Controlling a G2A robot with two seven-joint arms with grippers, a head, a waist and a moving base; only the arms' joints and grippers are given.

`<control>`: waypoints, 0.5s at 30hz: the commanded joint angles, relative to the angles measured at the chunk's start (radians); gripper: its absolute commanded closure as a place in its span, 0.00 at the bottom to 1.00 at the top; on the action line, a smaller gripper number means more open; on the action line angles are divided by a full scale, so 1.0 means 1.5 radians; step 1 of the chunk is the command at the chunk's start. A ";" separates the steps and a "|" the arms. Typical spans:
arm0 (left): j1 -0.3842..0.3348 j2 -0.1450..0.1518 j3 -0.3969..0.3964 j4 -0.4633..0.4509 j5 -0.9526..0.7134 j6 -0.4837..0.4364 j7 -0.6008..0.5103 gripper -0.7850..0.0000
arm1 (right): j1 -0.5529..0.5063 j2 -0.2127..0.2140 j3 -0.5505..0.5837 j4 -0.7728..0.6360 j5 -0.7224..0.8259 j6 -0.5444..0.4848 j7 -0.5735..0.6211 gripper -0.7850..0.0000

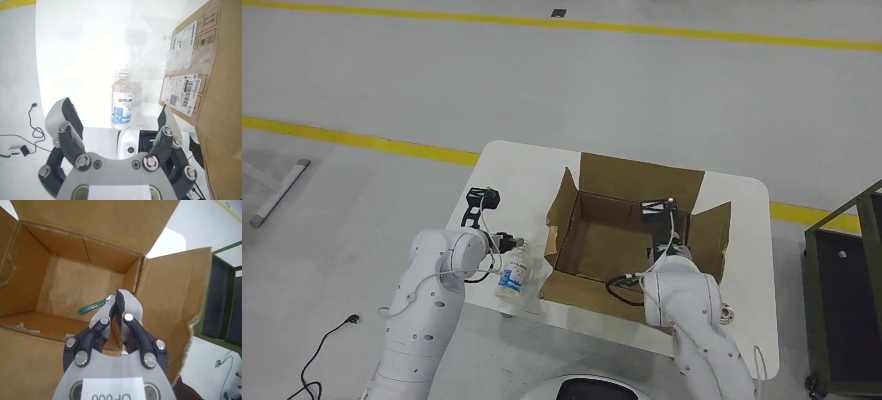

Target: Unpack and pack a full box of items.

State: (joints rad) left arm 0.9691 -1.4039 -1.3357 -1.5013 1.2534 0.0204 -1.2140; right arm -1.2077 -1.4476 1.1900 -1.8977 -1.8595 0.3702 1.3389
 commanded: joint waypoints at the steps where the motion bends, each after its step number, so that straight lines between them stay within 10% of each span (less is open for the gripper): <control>1: 0.000 0.000 0.000 0.000 0.000 0.000 0.000 0.00 | 0.017 -0.005 -0.007 0.043 0.008 0.005 0.001 1.00; 15: 0.000 0.000 0.000 0.000 0.000 0.000 0.000 0.00 | 0.069 -0.012 -0.003 0.104 0.039 -0.015 0.012 1.00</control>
State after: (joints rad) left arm 0.9690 -1.4039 -1.3357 -1.5013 1.2534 0.0204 -1.2140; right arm -1.1044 -1.4655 1.1849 -1.7419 -1.8013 0.3485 1.3571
